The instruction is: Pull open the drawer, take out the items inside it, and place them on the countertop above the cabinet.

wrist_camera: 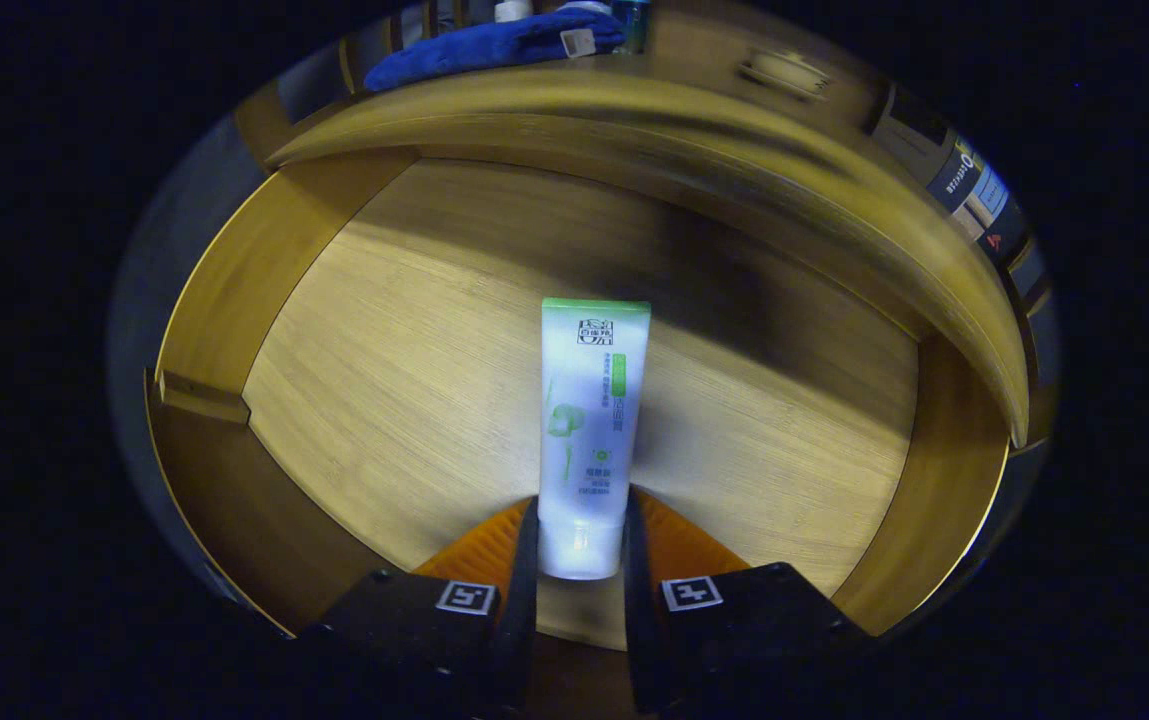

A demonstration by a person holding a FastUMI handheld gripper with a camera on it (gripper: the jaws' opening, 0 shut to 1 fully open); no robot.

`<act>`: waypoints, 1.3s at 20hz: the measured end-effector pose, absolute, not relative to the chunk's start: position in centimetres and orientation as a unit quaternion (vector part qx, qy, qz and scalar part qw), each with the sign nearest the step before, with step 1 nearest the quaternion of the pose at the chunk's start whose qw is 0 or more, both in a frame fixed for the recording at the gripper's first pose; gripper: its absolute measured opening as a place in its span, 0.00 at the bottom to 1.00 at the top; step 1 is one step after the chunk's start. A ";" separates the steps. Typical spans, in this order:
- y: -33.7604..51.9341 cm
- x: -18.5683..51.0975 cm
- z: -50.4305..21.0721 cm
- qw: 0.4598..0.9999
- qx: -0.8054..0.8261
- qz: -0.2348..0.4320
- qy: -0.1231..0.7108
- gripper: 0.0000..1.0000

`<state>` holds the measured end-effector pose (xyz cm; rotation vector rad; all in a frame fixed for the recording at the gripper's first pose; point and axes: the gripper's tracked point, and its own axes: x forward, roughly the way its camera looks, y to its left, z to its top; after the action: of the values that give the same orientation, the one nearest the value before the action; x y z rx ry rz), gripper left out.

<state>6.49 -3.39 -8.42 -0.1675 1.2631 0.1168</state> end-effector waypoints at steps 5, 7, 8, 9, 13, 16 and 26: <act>2.0 8.9 -0.1 0.863 -0.055 0.111 0.489 0.46; 4.8 9.6 4.9 0.886 -0.067 0.146 0.434 0.46; 6.4 9.8 7.4 0.895 -0.064 0.162 0.411 0.46; 8.2 9.7 10.0 0.900 -0.052 0.177 0.395 0.46; 10.3 5.8 18.3 0.916 -0.045 0.225 0.328 0.46; 13.6 10.8 22.7 0.938 -0.075 0.221 0.256 0.46; 3.2 21.0 29.1 0.977 0.023 0.026 0.210 0.46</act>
<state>20.99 3.15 29.08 0.0464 0.4230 0.0519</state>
